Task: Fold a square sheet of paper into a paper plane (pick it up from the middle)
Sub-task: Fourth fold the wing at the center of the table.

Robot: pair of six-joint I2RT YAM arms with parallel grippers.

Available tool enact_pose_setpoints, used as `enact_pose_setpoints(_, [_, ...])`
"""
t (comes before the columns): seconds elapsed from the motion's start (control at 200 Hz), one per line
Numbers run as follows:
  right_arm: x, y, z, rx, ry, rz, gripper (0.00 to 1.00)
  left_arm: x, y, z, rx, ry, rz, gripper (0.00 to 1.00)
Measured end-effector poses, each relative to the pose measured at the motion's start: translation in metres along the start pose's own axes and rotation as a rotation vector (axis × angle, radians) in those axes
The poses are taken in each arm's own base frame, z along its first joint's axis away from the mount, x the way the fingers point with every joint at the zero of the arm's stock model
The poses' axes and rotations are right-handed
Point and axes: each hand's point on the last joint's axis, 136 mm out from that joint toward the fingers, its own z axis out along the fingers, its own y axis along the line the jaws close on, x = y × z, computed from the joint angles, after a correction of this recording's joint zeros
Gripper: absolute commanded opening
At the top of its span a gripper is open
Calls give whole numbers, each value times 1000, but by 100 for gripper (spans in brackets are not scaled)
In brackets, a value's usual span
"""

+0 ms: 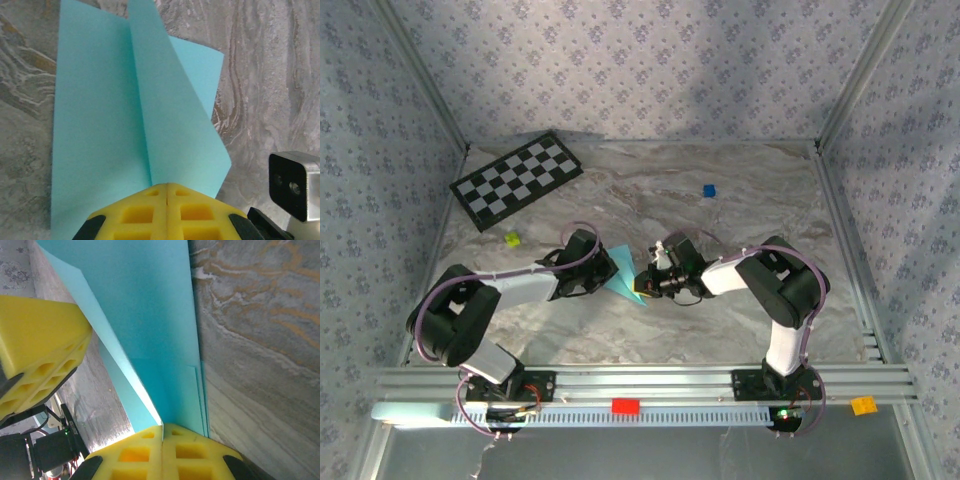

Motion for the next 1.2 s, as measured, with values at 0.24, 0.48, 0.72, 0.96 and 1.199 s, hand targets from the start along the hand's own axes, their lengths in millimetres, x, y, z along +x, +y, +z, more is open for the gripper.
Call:
enact_pose_setpoints(0.24, [0,1,0,7,-8,-4,0,8,23,3,-54,19,-25,0])
enact_pose_setpoints(0.48, [0,1,0,15,-20,-7,0,10,29,4,-64,20,-41,0])
enact_pose_setpoints(0.72, [0,1,0,19,-26,-12,0,10,29,4,-61,12,-37,0])
enact_pose_setpoints(0.96, [0,1,1,23,-30,-14,0,10,28,4,-64,1,-34,0])
enact_pose_setpoints(1.199, [1,1,0,31,-37,-18,0,11,28,4,-61,-5,-33,0])
